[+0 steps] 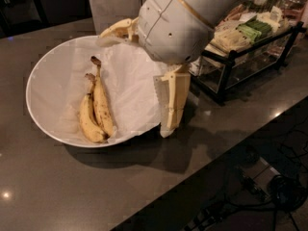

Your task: Pick banana from white bowl

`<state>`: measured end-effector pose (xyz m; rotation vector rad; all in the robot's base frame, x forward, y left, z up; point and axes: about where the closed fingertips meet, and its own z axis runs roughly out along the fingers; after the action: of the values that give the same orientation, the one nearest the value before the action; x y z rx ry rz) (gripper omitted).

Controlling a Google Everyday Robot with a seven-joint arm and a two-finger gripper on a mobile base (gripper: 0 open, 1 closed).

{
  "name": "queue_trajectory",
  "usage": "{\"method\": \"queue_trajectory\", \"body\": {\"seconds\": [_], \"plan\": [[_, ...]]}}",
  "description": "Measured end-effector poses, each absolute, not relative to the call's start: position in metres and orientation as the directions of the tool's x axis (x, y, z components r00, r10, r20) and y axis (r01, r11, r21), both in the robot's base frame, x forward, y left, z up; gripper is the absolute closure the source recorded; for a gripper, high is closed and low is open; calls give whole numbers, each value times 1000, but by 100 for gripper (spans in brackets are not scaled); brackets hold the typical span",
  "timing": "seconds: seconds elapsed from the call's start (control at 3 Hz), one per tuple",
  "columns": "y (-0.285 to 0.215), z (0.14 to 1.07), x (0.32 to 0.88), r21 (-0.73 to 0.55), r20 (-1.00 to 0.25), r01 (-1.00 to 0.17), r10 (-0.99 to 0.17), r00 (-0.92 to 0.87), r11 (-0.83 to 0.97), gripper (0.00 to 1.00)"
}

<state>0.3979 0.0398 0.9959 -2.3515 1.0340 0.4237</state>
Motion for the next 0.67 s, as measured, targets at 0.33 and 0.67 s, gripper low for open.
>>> {"method": "queue_trajectory", "body": {"seconds": [0.33, 0.67], "plan": [[73, 983, 395, -324, -524, -682, -475, 706, -656, 0], [102, 971, 397, -292, -545, -636, -422, 724, -714, 0]]}}
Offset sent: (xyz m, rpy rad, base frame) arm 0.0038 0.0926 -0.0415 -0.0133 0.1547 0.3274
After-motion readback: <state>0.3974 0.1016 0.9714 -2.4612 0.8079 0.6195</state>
